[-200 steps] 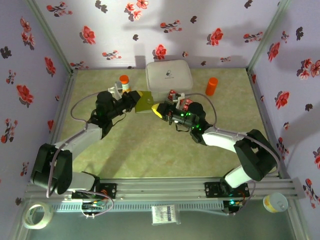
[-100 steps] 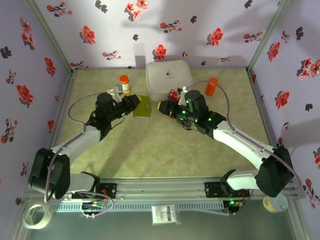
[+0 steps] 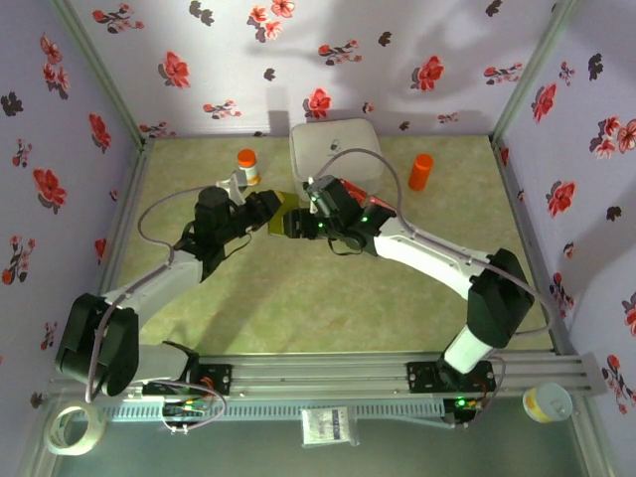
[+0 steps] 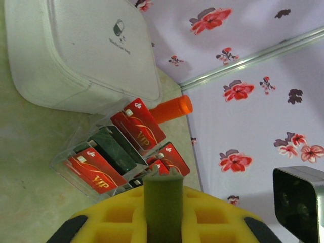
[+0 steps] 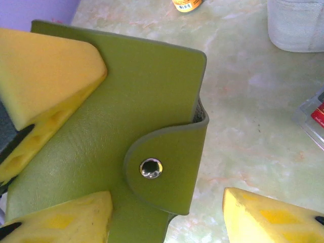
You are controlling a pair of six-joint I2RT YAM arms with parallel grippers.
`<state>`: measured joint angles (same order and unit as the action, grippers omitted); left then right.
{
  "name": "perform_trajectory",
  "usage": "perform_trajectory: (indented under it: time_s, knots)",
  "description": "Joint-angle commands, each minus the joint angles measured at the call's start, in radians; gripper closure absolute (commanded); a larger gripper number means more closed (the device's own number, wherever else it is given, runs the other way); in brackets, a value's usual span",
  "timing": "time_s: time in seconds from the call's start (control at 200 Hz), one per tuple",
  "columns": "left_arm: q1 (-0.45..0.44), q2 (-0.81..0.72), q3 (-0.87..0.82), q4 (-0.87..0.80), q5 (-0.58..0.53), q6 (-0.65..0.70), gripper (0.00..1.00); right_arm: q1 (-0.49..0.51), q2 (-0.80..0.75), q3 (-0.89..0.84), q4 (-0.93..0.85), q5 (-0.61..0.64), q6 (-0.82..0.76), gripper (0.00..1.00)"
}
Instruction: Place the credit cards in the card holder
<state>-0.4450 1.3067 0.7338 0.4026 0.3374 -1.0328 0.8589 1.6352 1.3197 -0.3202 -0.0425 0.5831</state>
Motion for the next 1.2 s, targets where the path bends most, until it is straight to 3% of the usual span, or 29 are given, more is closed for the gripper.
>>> perform_trajectory:
  time_s: [0.0,0.26,0.405,0.55,0.795,0.92,1.2]
  knots:
    - [-0.031,-0.007,-0.005,0.01,-0.002,-0.013,1.0,0.013,0.021,0.02,0.014,0.112,-0.022,0.42]
    - [-0.064,-0.014,-0.014,0.021,-0.024,-0.039,1.0,0.015,0.001,-0.14,0.133,0.369,0.01,0.52]
    - [-0.073,-0.03,-0.017,0.022,-0.03,-0.055,1.0,0.011,-0.01,-0.194,0.105,0.494,0.048,0.59]
    - [-0.074,-0.074,-0.026,0.015,-0.032,-0.067,1.0,-0.032,-0.058,-0.277,0.095,0.524,0.082,0.63]
    - [-0.073,-0.145,-0.035,-0.004,-0.04,-0.07,1.0,-0.08,-0.163,-0.332,0.076,0.446,0.082,0.64]
    - [-0.072,-0.141,-0.037,-0.006,-0.039,-0.061,1.0,-0.089,-0.251,-0.362,0.107,0.298,0.103,0.62]
    - [-0.072,-0.062,-0.05,0.128,0.001,-0.096,1.0,-0.089,-0.347,-0.418,0.386,-0.035,0.217,0.38]
